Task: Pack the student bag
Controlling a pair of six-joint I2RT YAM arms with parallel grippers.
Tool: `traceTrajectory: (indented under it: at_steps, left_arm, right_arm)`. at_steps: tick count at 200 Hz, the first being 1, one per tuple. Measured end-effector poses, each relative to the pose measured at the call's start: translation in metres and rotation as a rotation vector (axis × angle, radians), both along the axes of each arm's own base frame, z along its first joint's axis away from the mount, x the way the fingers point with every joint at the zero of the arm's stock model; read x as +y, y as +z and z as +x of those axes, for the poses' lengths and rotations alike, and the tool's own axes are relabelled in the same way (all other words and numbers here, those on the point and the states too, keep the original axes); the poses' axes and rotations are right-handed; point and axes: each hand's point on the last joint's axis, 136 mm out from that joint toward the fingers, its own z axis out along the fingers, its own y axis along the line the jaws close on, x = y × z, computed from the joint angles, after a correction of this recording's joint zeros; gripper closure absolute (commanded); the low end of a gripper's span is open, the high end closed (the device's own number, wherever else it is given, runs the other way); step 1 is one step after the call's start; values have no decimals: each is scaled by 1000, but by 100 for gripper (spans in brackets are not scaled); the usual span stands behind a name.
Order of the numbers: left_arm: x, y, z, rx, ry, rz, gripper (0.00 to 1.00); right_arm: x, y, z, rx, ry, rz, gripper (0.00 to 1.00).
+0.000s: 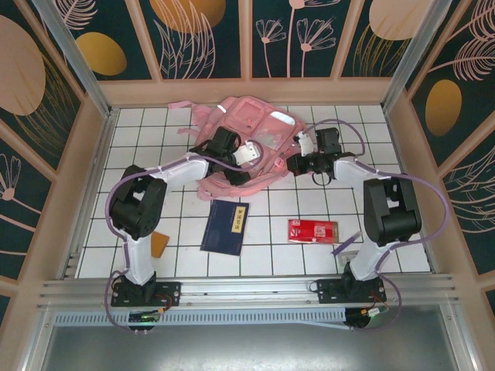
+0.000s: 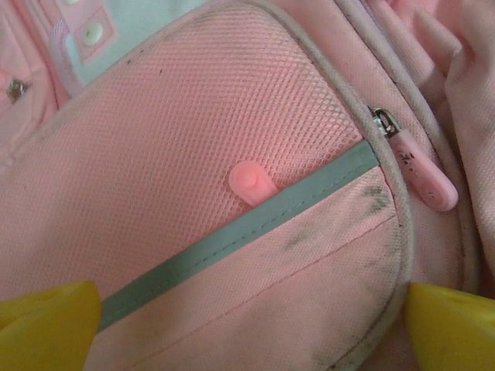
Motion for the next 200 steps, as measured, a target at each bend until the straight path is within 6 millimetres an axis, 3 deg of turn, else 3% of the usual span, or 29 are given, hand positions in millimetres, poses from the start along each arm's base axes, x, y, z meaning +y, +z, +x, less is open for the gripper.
traceTrajectory:
  at_steps: [24, 41, 49, 78, 91, 136, 200]
  left_arm:
    - [-6, -1, 2, -49, -64, 20, 3]
    - [-8, -5, 0, -71, -109, 28, 12]
    - [-9, -8, -2, -80, -129, 33, 24]
    - [-11, -14, -7, -100, -192, 67, 81]
    - [-12, -14, -7, -103, -206, 76, 100]
    - [-18, 7, -6, -117, -205, 17, 100]
    - [-20, 57, -22, -119, -223, -85, 100]
  right_arm:
    - [-3, 3, -7, 9, 2, 27, 100]
    - [-8, -2, -9, 27, -30, 16, 71]
    - [-11, -4, -9, 29, -46, 2, 64]
    - [-23, -12, -3, 53, -91, -5, 50]
    - [-25, -21, 2, 81, -97, 1, 46]
    - [-17, -58, -3, 198, -72, 34, 46]
    - [-12, -48, 6, 98, 10, 23, 53]
